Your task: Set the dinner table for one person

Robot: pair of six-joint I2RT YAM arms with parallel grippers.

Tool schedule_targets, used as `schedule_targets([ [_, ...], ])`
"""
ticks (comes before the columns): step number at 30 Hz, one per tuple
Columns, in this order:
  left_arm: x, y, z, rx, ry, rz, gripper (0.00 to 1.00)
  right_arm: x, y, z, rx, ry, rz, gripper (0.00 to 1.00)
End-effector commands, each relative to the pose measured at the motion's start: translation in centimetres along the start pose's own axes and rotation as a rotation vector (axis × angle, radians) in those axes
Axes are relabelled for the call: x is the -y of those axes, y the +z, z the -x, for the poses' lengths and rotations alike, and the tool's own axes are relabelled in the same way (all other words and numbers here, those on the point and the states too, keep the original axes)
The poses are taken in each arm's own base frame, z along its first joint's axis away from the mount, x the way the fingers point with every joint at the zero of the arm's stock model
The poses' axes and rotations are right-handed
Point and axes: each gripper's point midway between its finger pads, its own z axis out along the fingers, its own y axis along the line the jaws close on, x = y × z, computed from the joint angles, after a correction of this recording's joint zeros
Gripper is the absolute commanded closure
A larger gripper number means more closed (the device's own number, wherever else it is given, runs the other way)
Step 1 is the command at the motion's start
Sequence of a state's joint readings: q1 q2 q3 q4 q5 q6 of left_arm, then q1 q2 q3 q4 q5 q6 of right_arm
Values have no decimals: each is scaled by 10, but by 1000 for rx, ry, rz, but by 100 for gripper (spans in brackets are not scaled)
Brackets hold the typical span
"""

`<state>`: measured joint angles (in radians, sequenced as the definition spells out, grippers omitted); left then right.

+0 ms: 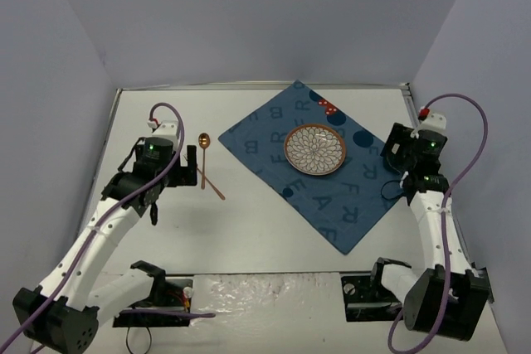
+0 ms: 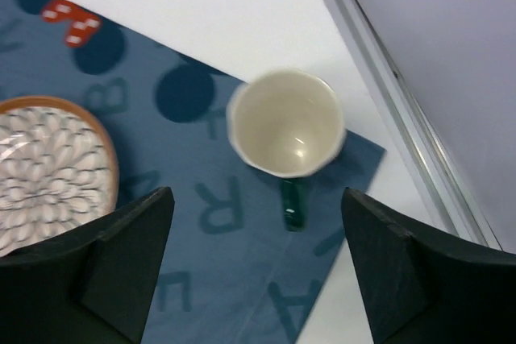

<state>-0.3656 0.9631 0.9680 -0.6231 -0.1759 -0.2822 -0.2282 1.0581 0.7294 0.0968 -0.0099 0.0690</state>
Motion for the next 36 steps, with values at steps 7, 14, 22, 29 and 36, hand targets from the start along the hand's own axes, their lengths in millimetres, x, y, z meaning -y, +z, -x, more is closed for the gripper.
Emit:
schedule_targets([
  [7,16,56,2,-104,-259,2,3,-99,-47,63,150,51,311,7],
  [14,13,96,8,-128,-365,116,5,-130,-76,52,148,55,490,2],
  [22,19,137,1,-143,-513,181,20,-154,-104,41,155,73,613,1],
  [29,23,159,-1,-156,-569,212,36,-166,-116,26,130,73,684,1],
  [36,26,179,-2,-182,-601,238,48,-174,-125,24,131,62,731,1],
])
